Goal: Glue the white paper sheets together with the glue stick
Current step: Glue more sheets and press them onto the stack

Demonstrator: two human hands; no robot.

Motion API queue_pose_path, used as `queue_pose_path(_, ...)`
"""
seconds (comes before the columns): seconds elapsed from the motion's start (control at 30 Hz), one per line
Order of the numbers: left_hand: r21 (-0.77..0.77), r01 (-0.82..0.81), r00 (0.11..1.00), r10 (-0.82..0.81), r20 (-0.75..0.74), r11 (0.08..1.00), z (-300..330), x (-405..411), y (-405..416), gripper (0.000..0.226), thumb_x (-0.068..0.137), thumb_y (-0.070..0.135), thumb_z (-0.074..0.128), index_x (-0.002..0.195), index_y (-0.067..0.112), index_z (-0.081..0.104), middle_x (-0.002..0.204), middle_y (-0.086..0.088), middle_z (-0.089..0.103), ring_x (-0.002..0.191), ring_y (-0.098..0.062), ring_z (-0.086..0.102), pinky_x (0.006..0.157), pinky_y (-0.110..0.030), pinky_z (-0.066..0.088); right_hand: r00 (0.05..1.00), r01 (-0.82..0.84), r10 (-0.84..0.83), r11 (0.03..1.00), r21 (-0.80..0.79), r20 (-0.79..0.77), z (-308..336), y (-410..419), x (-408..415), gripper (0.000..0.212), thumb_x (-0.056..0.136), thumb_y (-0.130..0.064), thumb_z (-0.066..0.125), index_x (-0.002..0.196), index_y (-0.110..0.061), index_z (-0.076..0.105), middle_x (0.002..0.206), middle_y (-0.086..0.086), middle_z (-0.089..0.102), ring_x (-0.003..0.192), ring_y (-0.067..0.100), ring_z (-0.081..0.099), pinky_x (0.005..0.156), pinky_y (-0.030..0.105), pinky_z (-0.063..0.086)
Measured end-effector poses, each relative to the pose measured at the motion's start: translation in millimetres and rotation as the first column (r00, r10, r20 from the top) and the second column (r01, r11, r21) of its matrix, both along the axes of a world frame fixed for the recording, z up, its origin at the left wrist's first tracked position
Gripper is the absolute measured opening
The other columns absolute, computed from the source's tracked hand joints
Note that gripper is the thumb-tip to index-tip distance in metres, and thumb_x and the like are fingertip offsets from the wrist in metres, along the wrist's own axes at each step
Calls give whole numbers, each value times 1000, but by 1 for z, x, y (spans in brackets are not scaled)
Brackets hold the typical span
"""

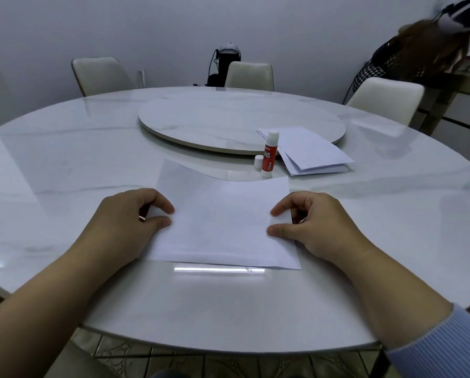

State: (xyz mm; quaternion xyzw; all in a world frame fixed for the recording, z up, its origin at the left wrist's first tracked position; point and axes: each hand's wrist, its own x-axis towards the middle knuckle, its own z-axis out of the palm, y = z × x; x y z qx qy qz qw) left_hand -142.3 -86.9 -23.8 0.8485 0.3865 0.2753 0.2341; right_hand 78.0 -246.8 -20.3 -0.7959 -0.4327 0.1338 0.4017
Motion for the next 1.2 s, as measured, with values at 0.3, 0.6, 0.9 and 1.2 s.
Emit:
queue_pose_path(0.3,166,-21,946,74,-316,986,0,6,2,27,87,23,60,112,31,61,151,0,29,140,-24,12,111,-41,22,983,11,-7,1000,-20,186,2,-1,-2,47,66,-25,83,105,-36,59,126,-10,36,118,7,40,88,17,31)
queue_pose_path(0.6,10,212,860,-182,-476,977,-1,49,-1,56,100,36,22,151,21,5,160,6,-3,146,-8,-3,116,-26,-1,915,-88,225,922,-378,336,-8,52,-43,61,100,-39,26,152,-12,8,162,4,-1,148,17,1,118,33,6)
queue_pose_path(0.9,39,222,813,-163,-559,974,-9,46,-7,57,99,40,16,151,23,-3,160,8,-9,146,-6,-7,117,-25,-3,895,-50,261,865,-500,363,-18,42,-39,68,97,-51,15,152,-16,-2,162,0,-10,148,12,-9,119,30,-4)
queue_pose_path(1.2,27,264,810,-206,-549,964,-9,44,-11,58,98,45,16,150,27,-3,159,12,-10,145,-3,-7,117,-24,-3,909,-26,233,859,-511,346,-11,19,-25,68,96,-54,16,152,-21,-2,161,-4,-10,147,9,-9,116,27,-4)
